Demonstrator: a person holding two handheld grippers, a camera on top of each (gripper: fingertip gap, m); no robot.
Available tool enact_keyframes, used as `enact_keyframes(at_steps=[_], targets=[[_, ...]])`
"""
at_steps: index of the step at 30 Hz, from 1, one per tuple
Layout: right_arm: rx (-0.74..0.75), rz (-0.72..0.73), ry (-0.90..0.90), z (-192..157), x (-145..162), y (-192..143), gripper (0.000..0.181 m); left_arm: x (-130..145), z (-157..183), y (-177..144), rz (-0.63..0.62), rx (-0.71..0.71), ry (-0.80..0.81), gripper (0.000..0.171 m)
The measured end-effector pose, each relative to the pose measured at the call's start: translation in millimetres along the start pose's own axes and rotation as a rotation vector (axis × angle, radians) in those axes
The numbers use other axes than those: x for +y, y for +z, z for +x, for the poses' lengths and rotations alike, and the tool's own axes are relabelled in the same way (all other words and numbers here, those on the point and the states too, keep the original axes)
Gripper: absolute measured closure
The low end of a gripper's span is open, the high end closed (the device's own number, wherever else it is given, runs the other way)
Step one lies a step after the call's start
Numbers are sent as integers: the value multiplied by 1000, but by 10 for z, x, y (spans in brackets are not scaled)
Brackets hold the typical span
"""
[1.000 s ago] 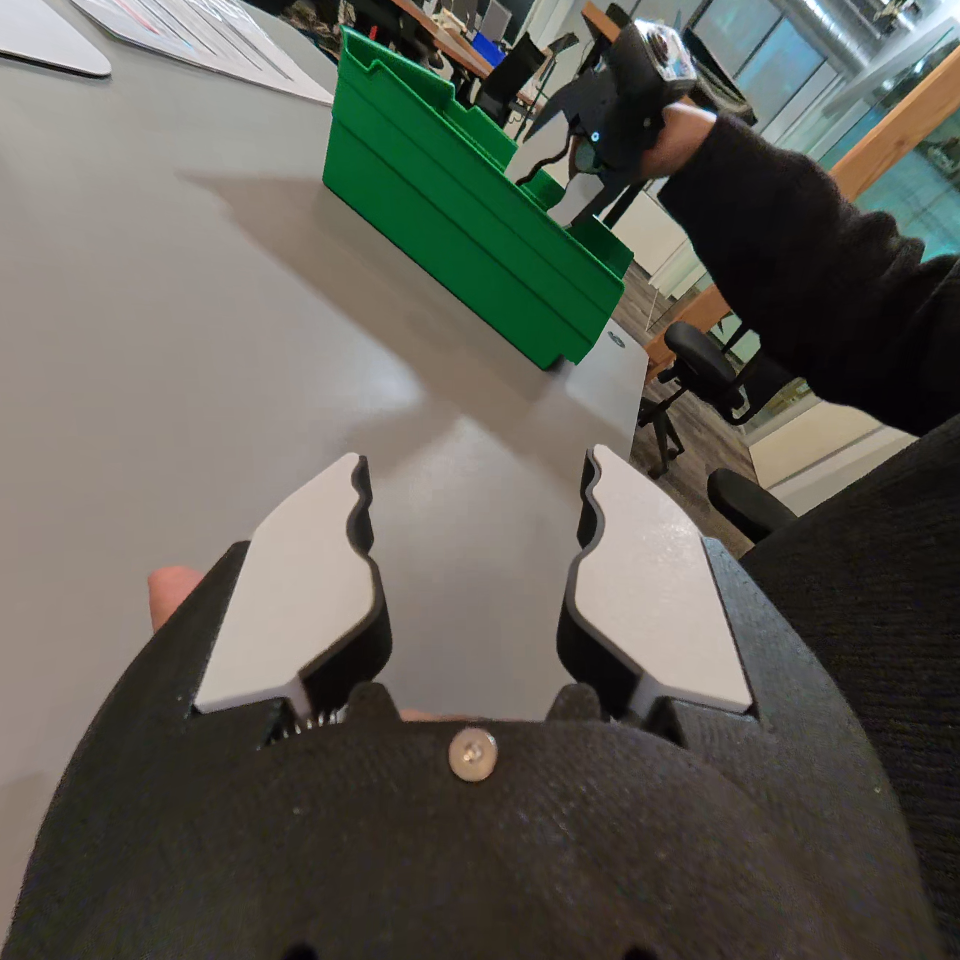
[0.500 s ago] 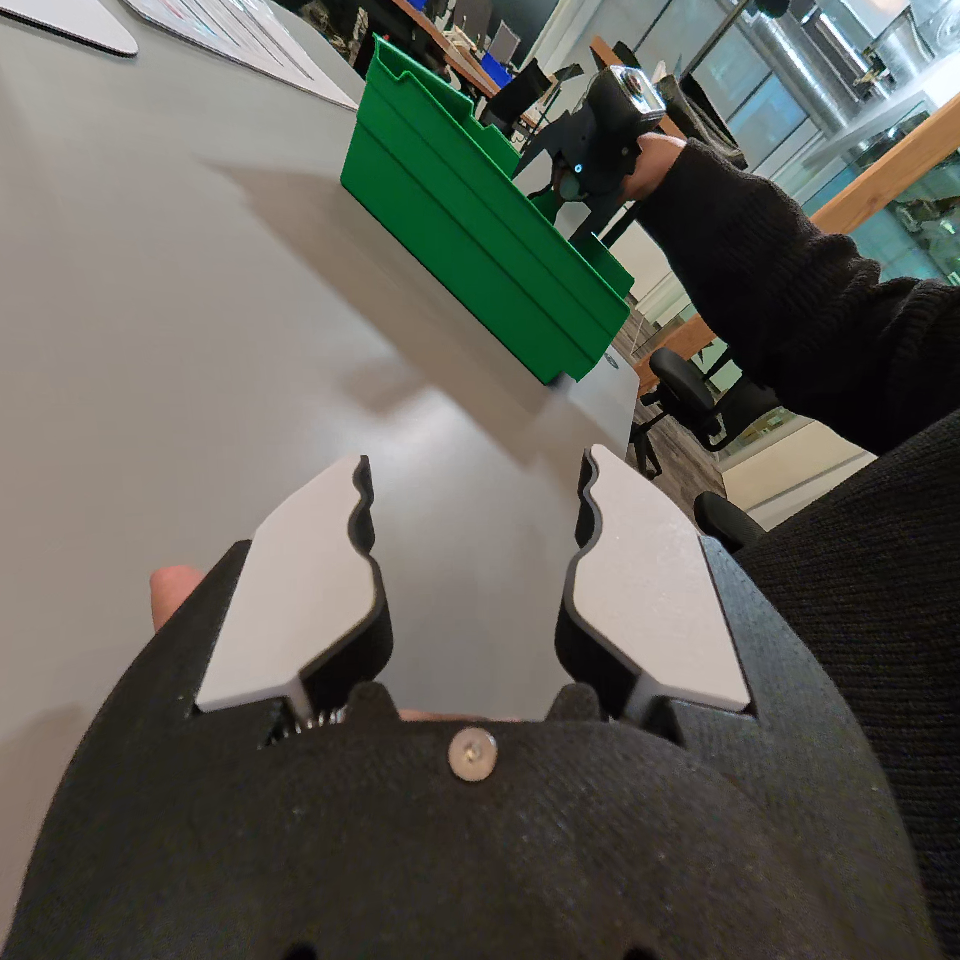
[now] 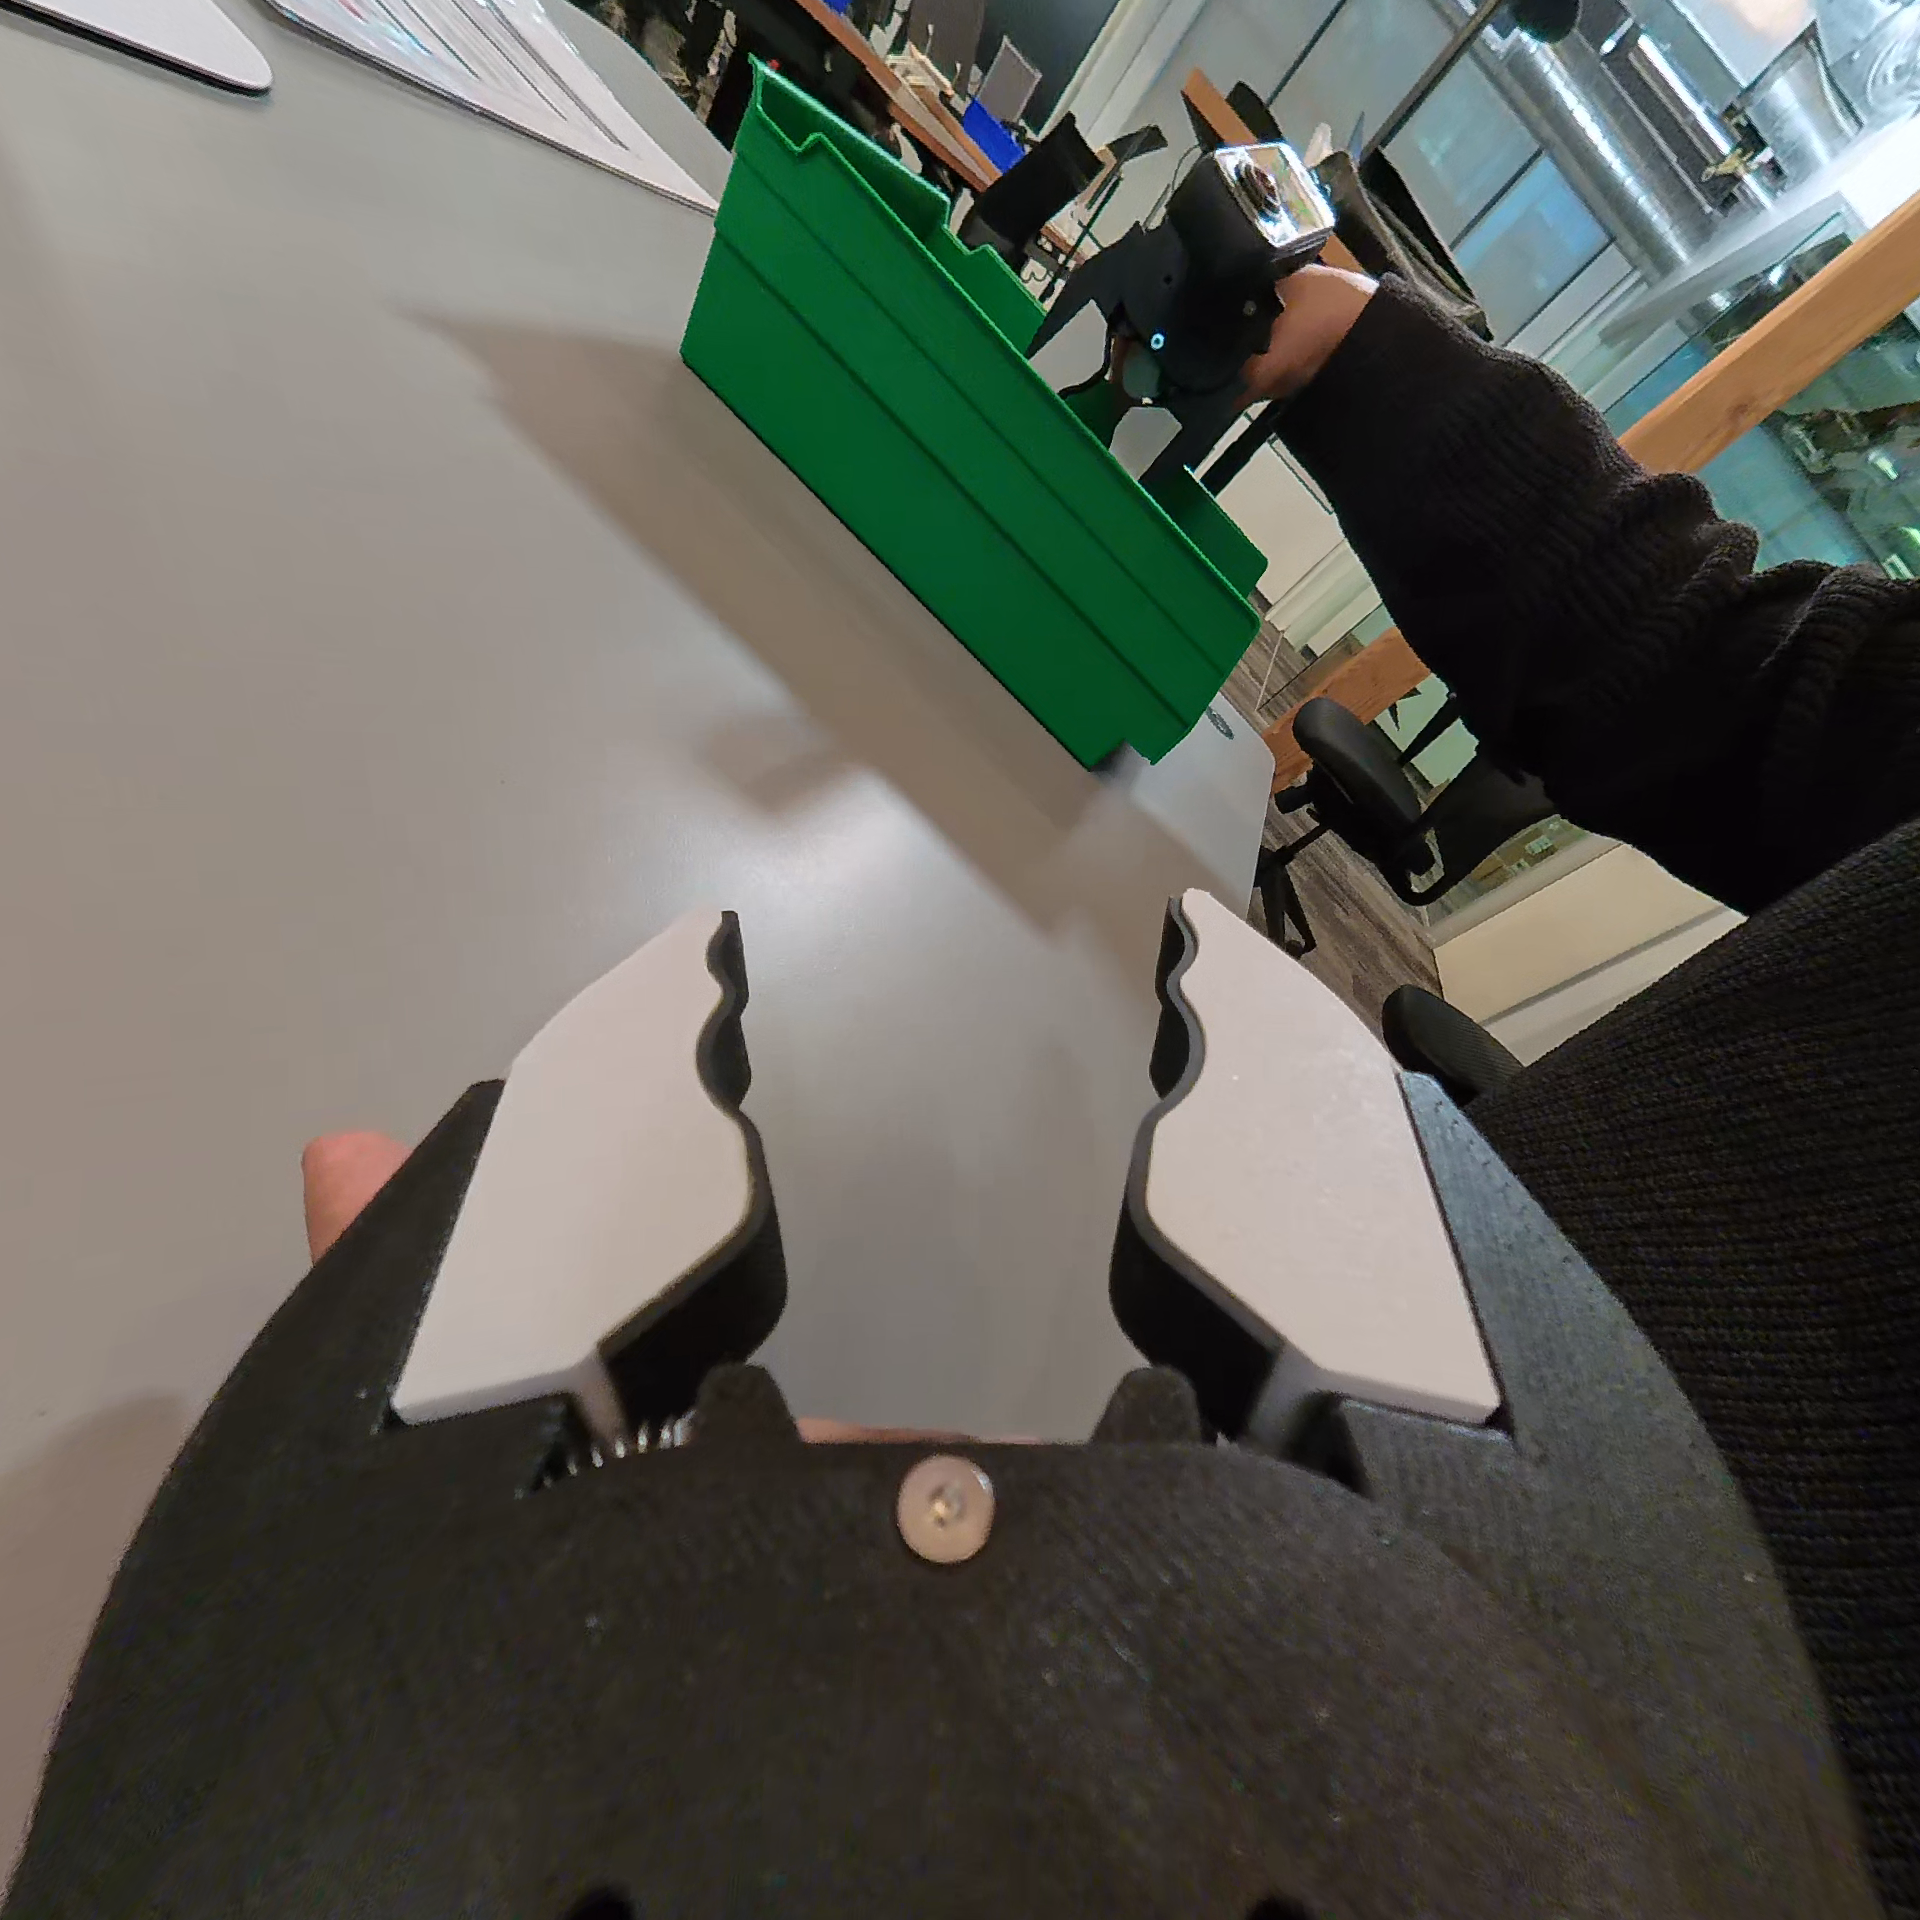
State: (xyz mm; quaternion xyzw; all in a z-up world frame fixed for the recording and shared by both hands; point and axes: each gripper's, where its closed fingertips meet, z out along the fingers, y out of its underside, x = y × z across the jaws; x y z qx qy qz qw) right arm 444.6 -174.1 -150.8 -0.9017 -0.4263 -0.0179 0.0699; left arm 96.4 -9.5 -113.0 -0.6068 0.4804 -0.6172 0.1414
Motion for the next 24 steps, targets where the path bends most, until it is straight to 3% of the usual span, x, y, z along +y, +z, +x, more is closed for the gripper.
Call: enact_keyframes(at_steps=[7, 11, 14, 15, 17, 21, 24], targets=[[56, 38, 48, 44, -93, -128, 119, 10, 1, 7, -6, 5, -9, 95], [175, 132, 75, 114, -289, -434, 114, 13, 19, 9, -7, 7, 1, 95], [307, 432, 186, 153, -771, -945, 113, 13, 44, 10, -9, 8, 24, 95], [364, 563, 272, 182, -946, -1160, 102, 14, 50, 12, -10, 6, 32, 95], [388, 832, 459, 140, -1264, -1554, 61, 15, 63, 17, -10, 4, 45, 95], [423, 1405, 620, -156, -1736, -2257, 68, -2, 108, 6, -4, 2, 69, 95], [515, 1558, 675, -330, -1935, -2262, 70, -39, 149, -28, 9, -5, 96, 96]])
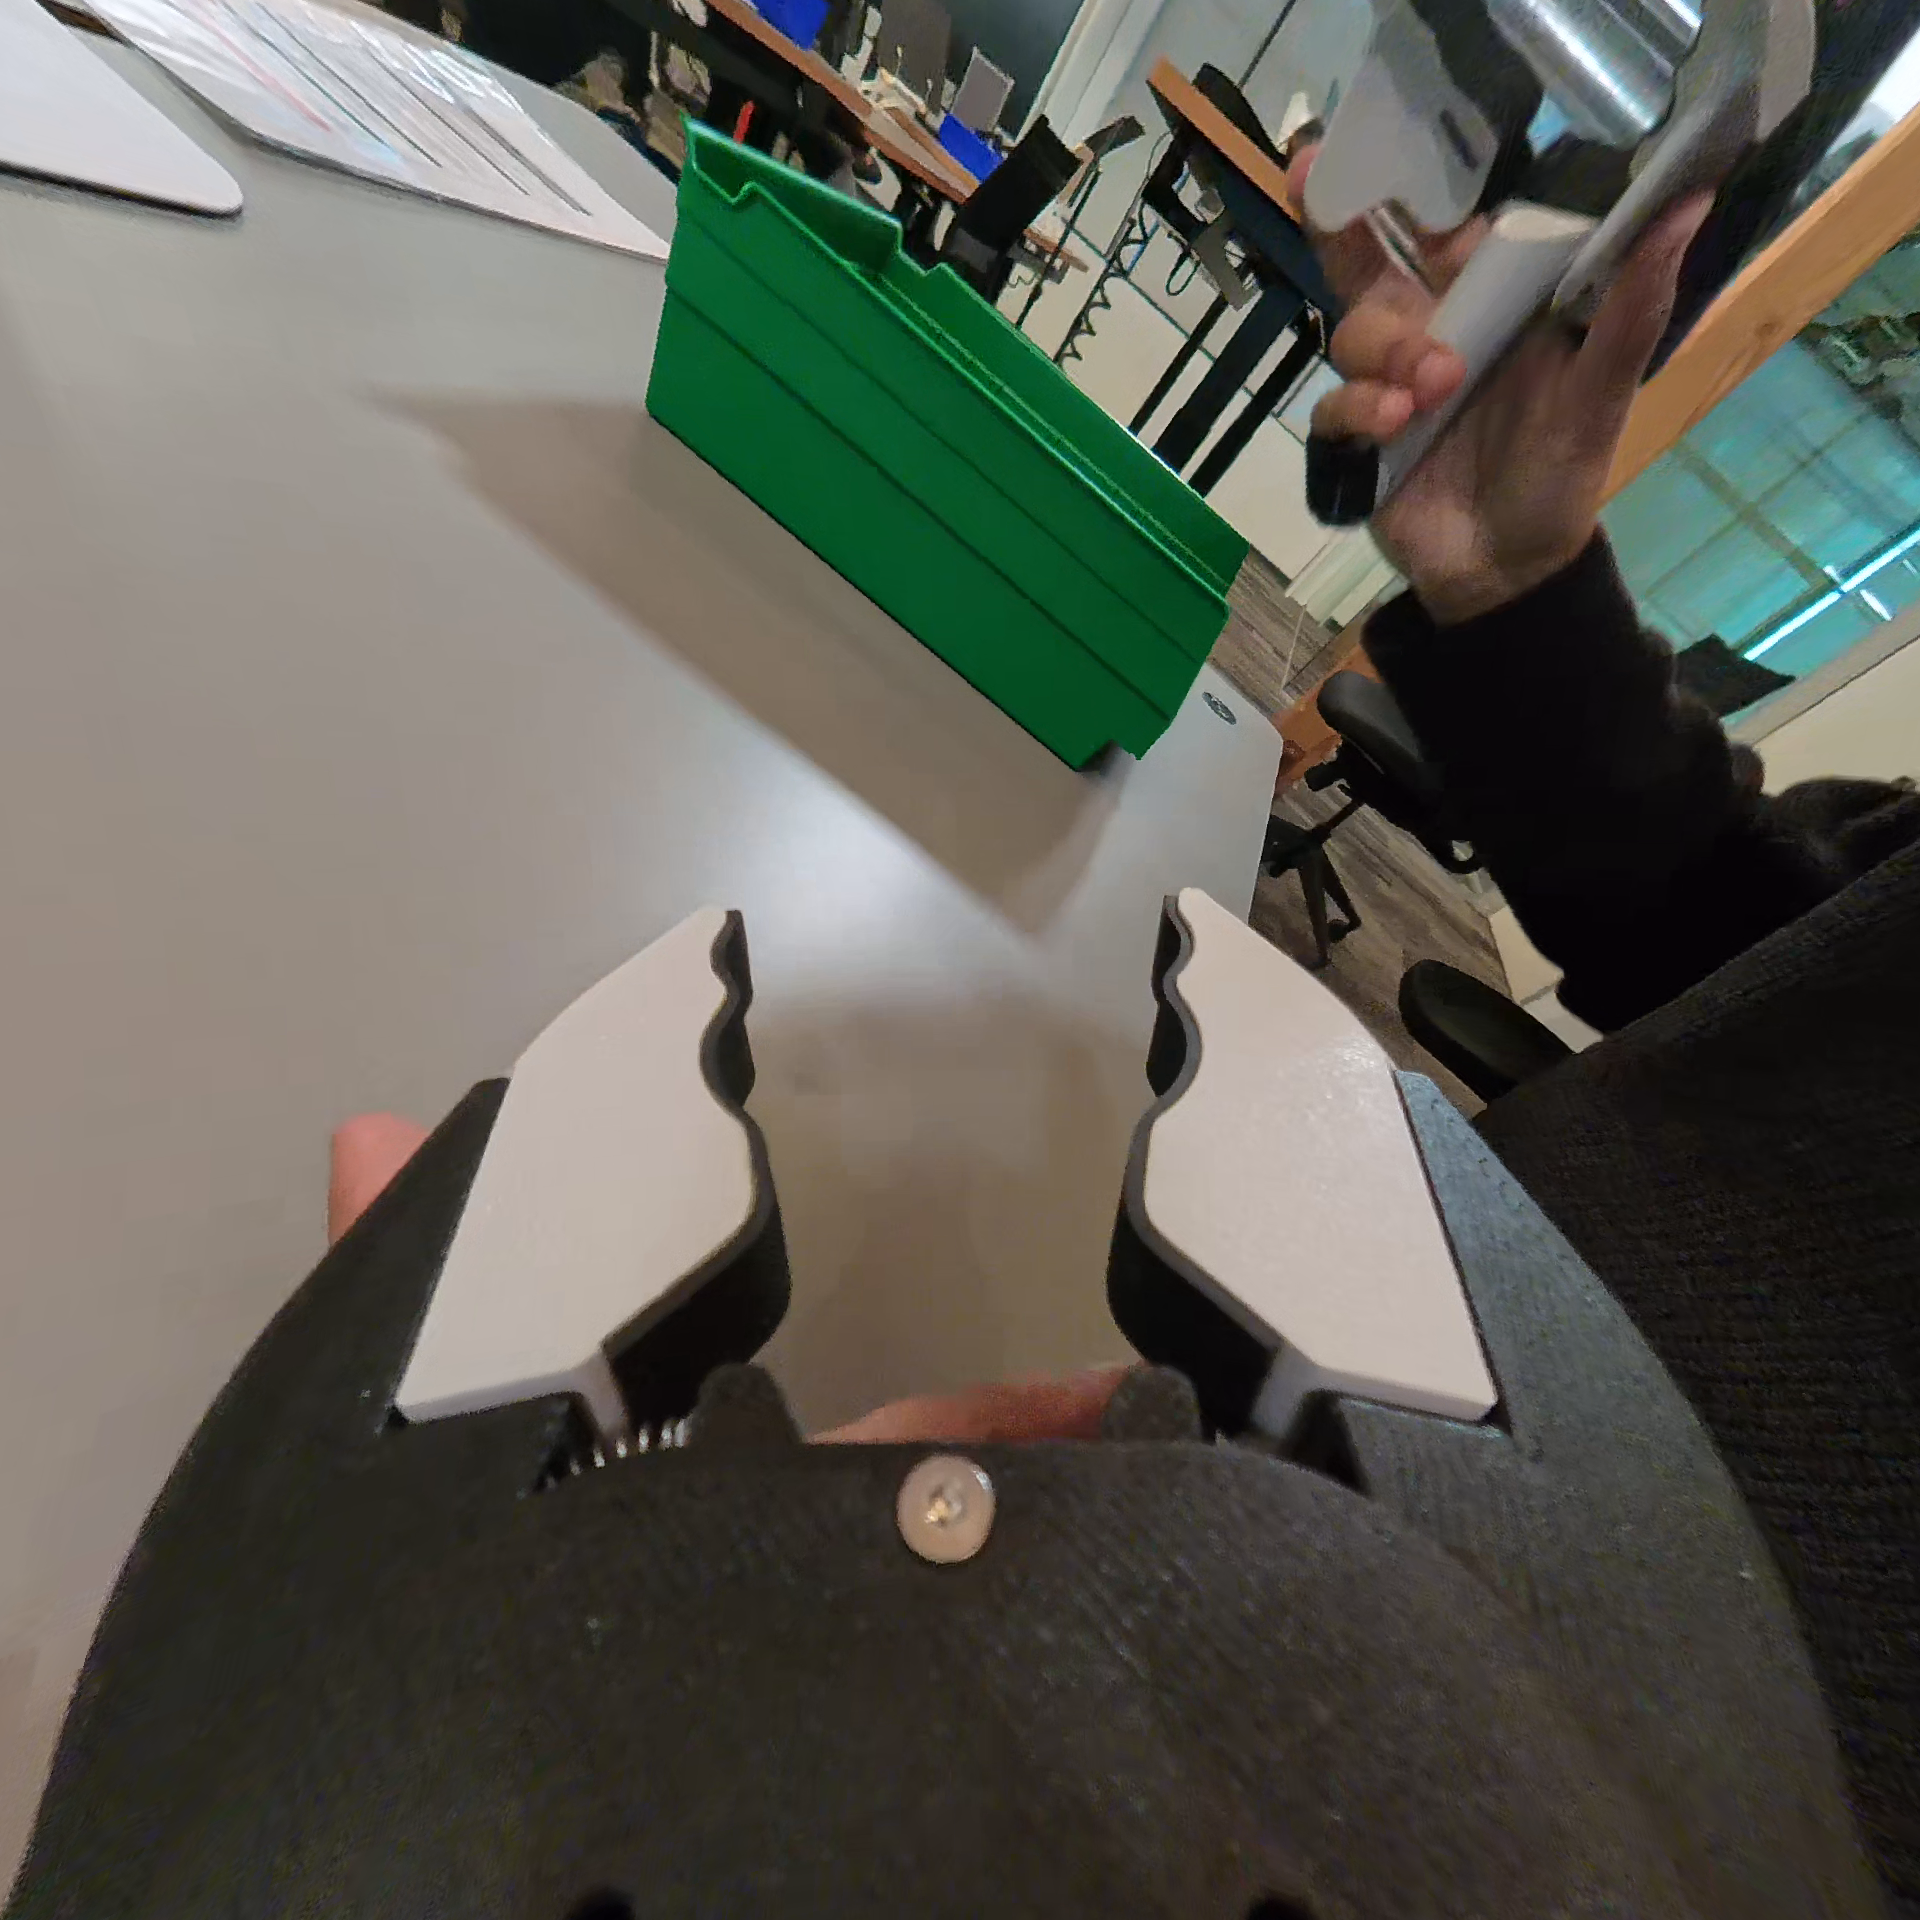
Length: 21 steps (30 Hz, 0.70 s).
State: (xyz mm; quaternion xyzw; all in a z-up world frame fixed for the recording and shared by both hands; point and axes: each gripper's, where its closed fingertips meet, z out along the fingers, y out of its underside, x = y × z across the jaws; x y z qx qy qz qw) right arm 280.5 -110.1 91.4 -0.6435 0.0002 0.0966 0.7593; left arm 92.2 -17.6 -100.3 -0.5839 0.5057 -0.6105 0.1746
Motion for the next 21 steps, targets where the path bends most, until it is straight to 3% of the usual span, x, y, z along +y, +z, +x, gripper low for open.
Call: enact_keyframes(at_steps=[3, 7, 8, 9, 10, 13, 16, 18, 21], targets=[[39, 25, 21, -317, 260, 104, 85, -92, 45, -66, 36, -12, 31, 96], [-51, 11, 90, -869, 512, 298, 134, -221, 116, -178, 91, -11, 66, 95], [-46, 14, 89, -942, 538, 341, 133, -223, 126, -192, 92, -4, 65, 95], [-17, 30, 72, -974, 546, 377, 118, -211, 136, -201, 86, 6, 59, 95], [23, 59, 46, -990, 542, 406, 88, -198, 145, -204, 77, 17, 51, 94], [4, 45, -72, -1237, 670, 473, 75, -199, 177, -212, 78, 37, 41, 94], [-6, 13, -18, -1388, 807, 533, 62, -188, 220, -209, 75, 49, 48, 94], [-58, -10, 61, -1497, 909, 557, 69, -173, 243, -206, 69, 54, 52, 94], [-164, -174, 127, -1644, 1230, 558, 115, -175, 274, -207, 72, 63, 54, 94]])
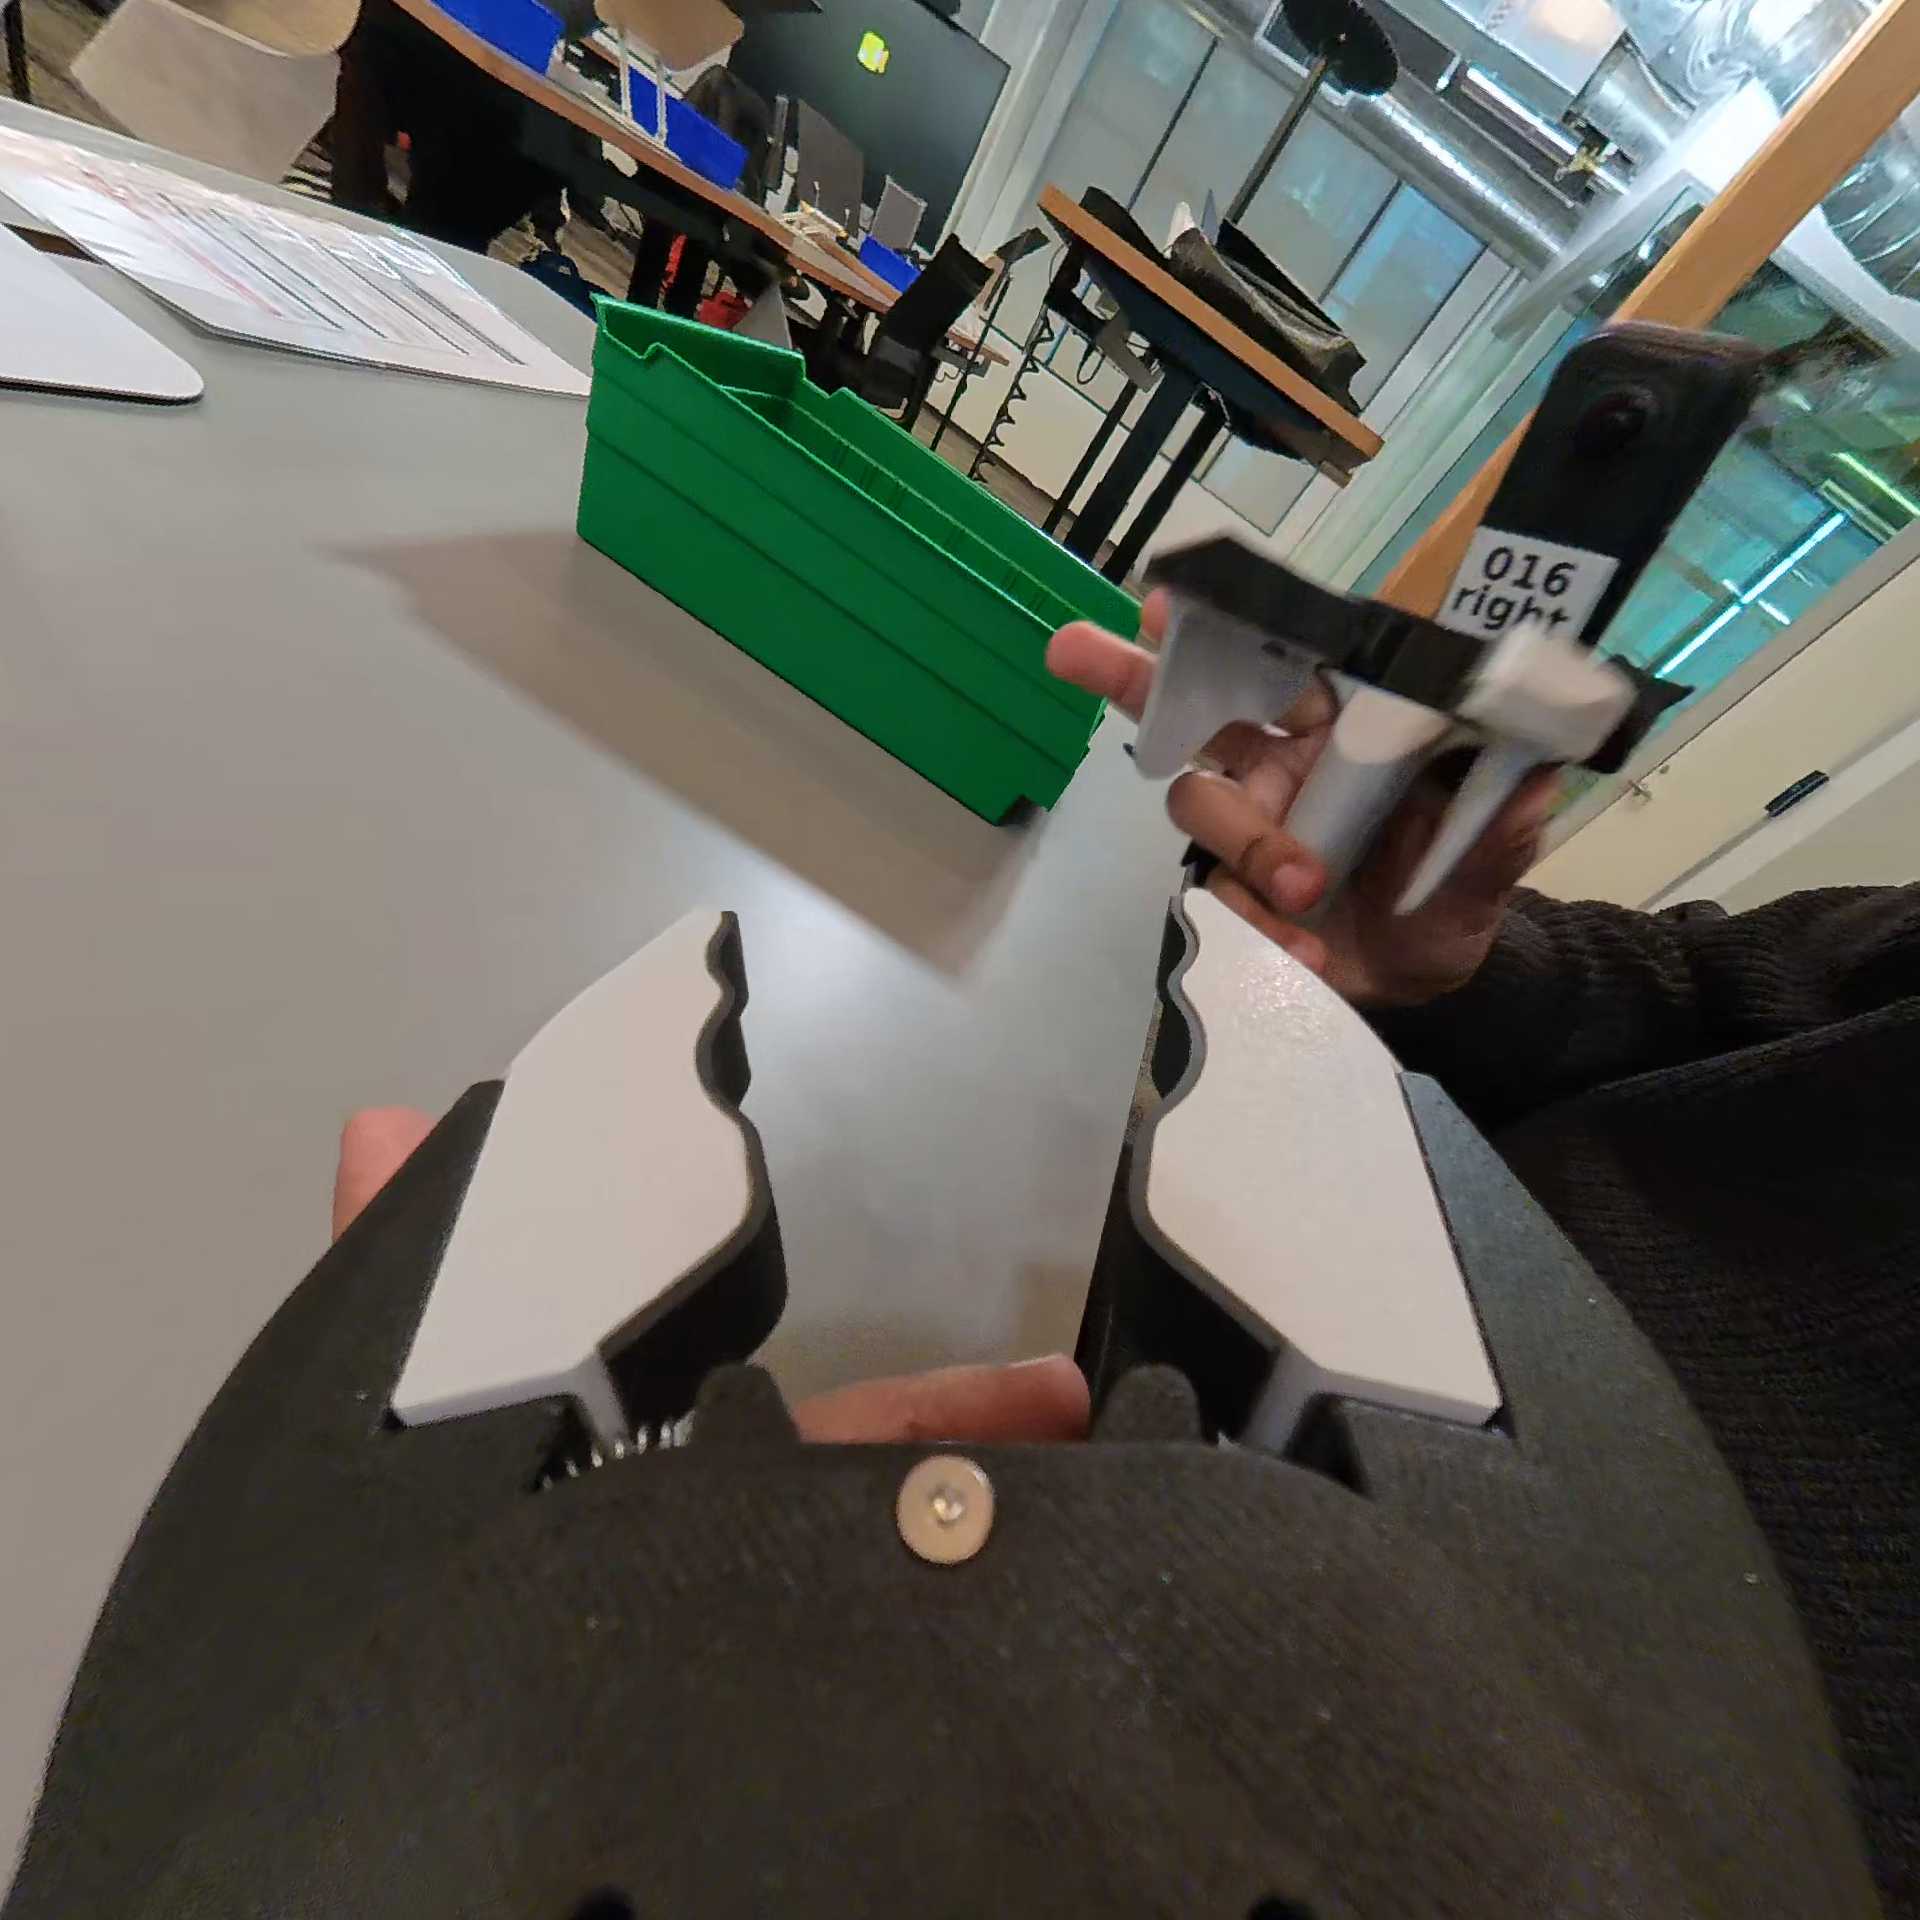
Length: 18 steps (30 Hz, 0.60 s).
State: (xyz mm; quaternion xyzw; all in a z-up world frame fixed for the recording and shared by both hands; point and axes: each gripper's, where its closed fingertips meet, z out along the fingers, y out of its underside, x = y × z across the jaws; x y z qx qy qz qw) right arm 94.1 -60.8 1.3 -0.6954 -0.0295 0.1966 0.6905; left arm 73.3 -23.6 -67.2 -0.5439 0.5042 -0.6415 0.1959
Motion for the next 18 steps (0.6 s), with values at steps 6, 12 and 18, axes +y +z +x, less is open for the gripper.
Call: enact_keyframes(at_steps=[6, 12, 18], targets=[[186, -90, -144, 510, 239, -45, 117, -24, 7, -8, 11, -1, -1, 94], [384, -11, -363, 792, 81, -248, 116, -18, -7, 3, 10, -3, -8, 94], [384, 6, -274, 844, 121, -248, 93, -50, -20, -20, 19, -15, 7, 94]])
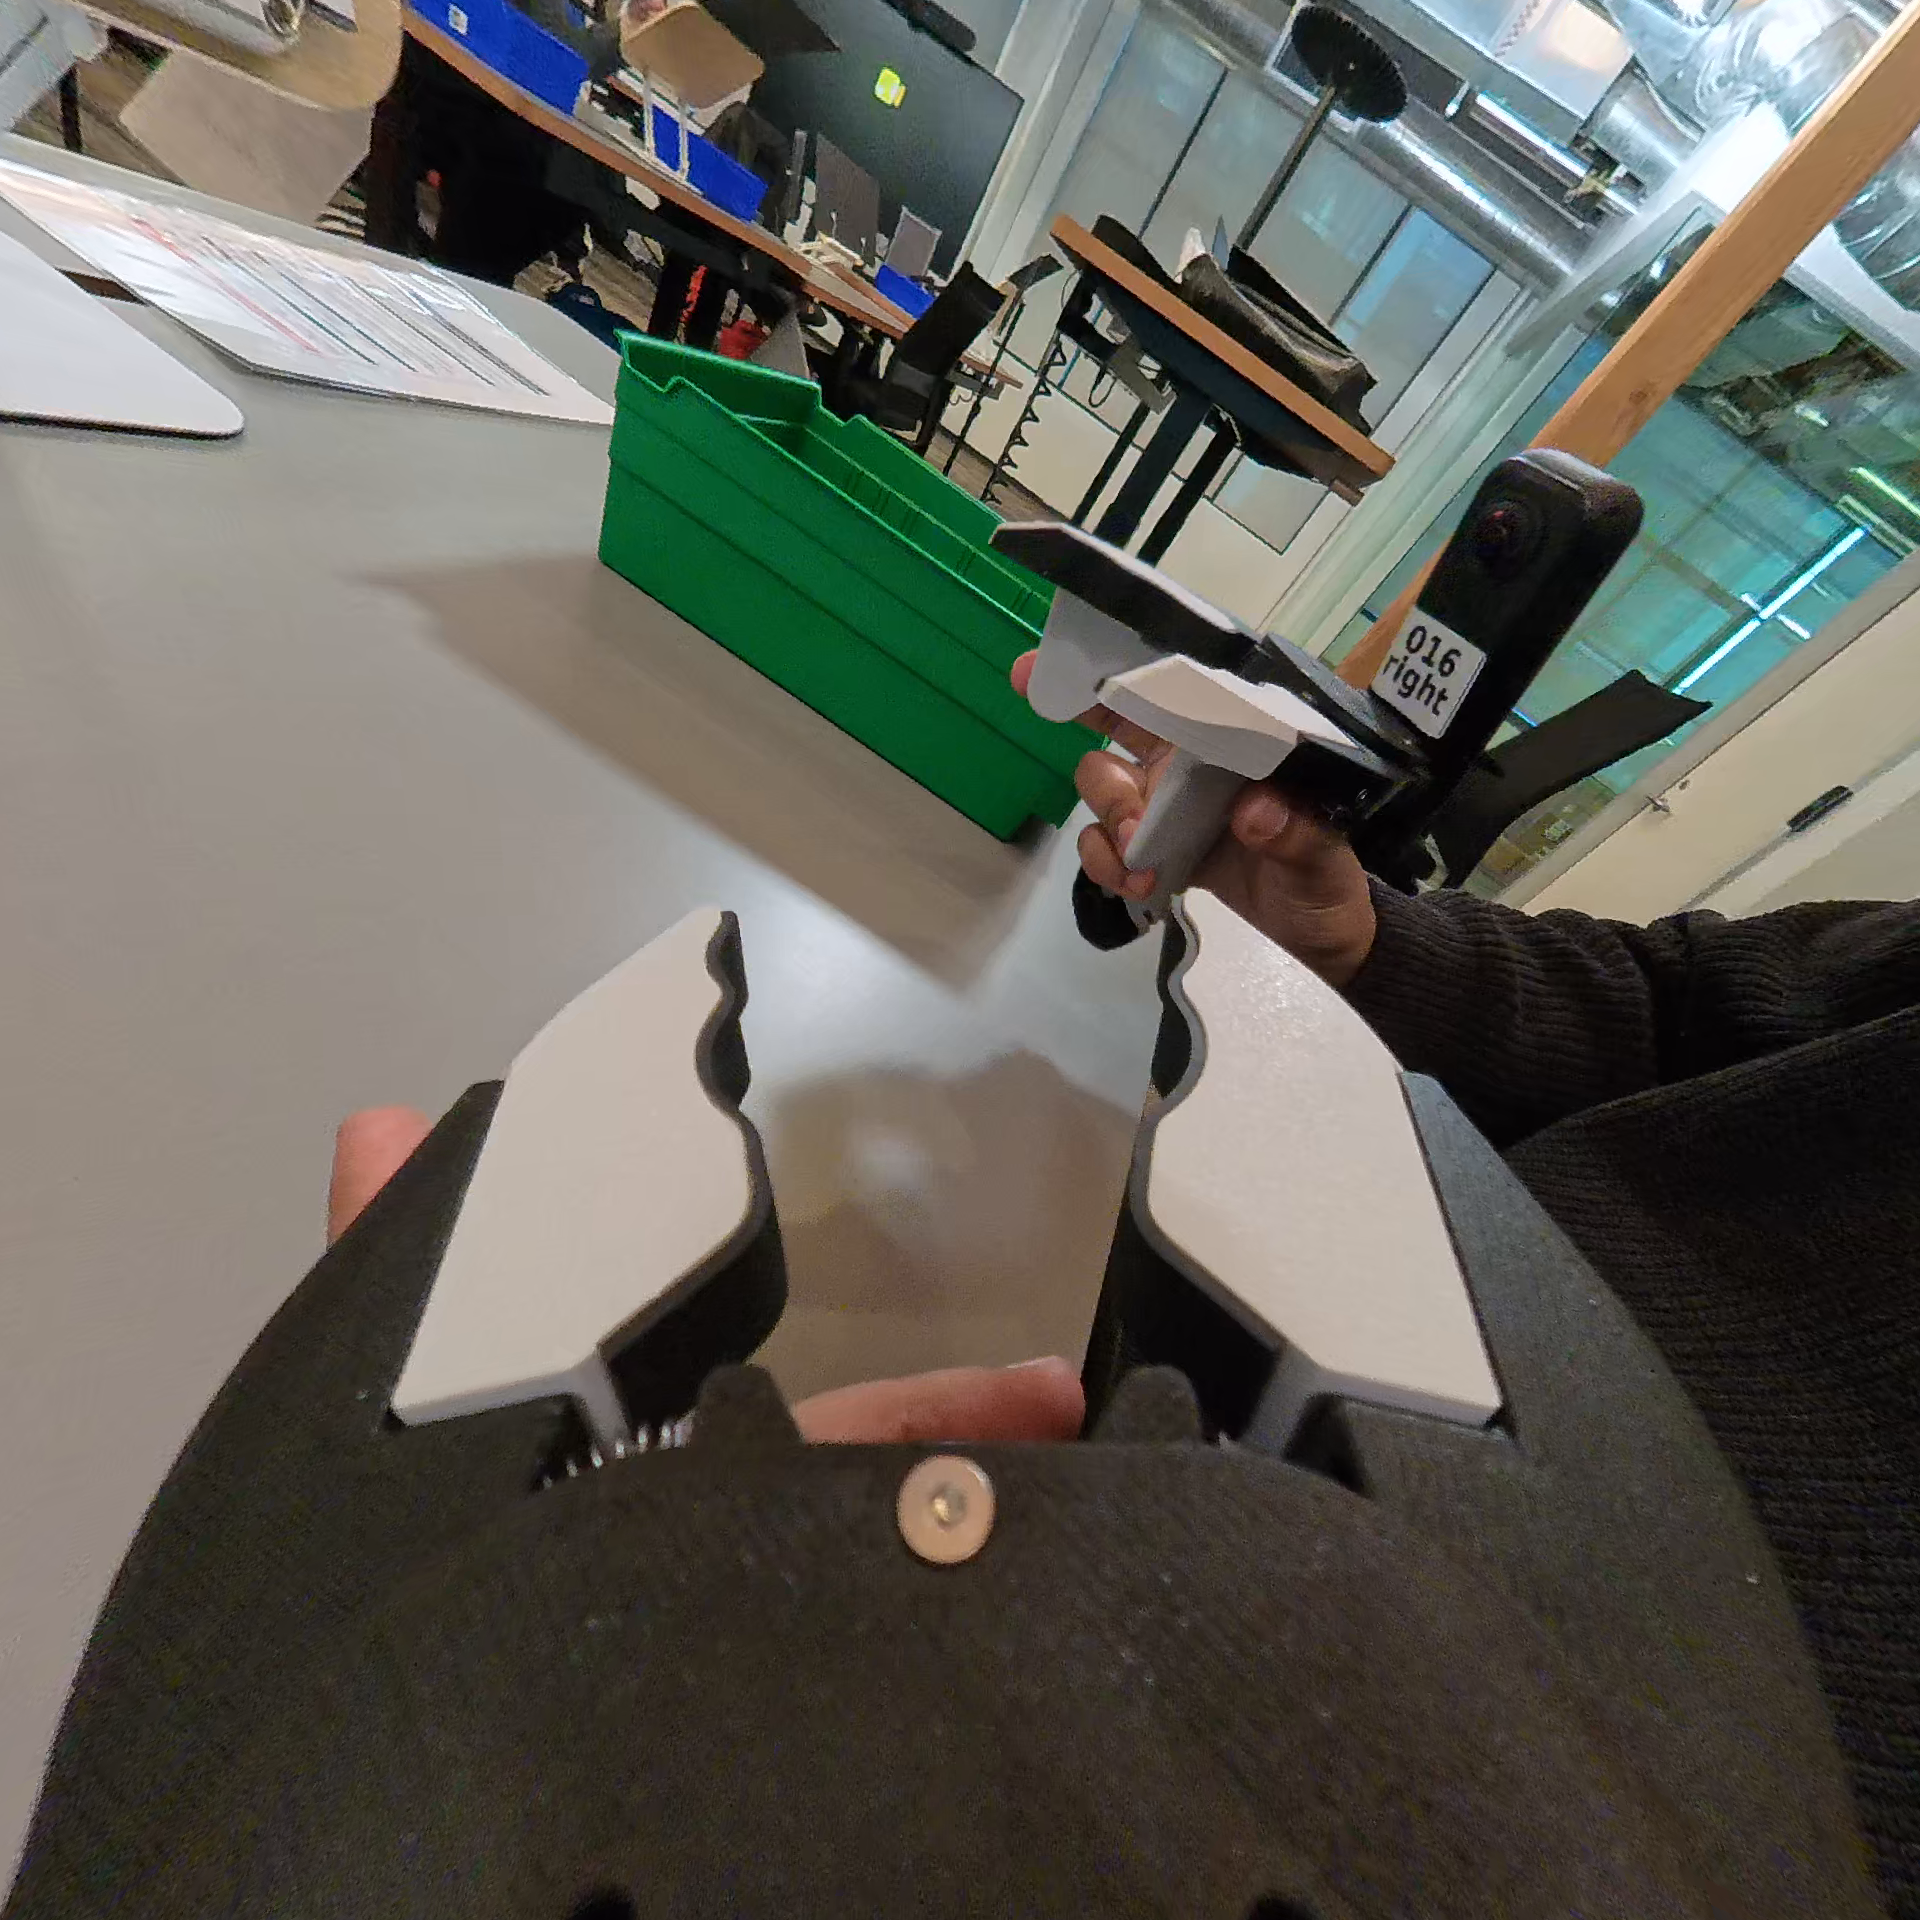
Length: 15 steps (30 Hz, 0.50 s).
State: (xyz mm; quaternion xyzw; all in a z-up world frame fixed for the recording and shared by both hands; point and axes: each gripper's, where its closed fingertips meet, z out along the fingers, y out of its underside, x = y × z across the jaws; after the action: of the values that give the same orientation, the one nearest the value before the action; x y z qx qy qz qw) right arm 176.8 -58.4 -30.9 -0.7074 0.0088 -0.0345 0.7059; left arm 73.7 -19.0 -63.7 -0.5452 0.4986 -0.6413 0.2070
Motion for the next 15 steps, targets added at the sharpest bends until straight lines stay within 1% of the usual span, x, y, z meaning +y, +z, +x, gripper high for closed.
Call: enact_keyframes(at_steps=[2, 3, 4, 6, 7, 8, 11, 12, 13, 15], targets=[[-12, -11, 58, 15, 11, 2, 83, -27, -8, -18, 5, -6, 8, 94], [-19, -8, 71, 22, -1, -9, 82, -44, -12, -28, 9, -10, 12, 94], [-38, 0, 71, 8, -29, -28, 85, -67, -17, -40, 16, -17, 18, 94], [-86, 27, 36, -54, -118, -73, 104, -142, -37, -76, 50, -42, 36, 94], [-88, 46, 19, -66, -166, -89, 105, -181, -44, -97, 65, -52, 46, 94], [-83, 56, 5, -73, -199, -98, 103, -221, -50, -119, 76, -63, 54, 94], [-48, 128, -5, -73, -307, -115, 88, -386, -56, -223, 109, -96, 85, 94], [-46, 156, 10, -85, -340, -125, 87, -456, -72, -275, 125, -116, 95, 94], [-67, 161, 29, -117, -350, -138, 89, -532, -100, -337, 147, -141, 102, 94], [-132, 109, 84, -187, -327, -151, 106, -666, -190, -477, 209, -197, 104, 96]])
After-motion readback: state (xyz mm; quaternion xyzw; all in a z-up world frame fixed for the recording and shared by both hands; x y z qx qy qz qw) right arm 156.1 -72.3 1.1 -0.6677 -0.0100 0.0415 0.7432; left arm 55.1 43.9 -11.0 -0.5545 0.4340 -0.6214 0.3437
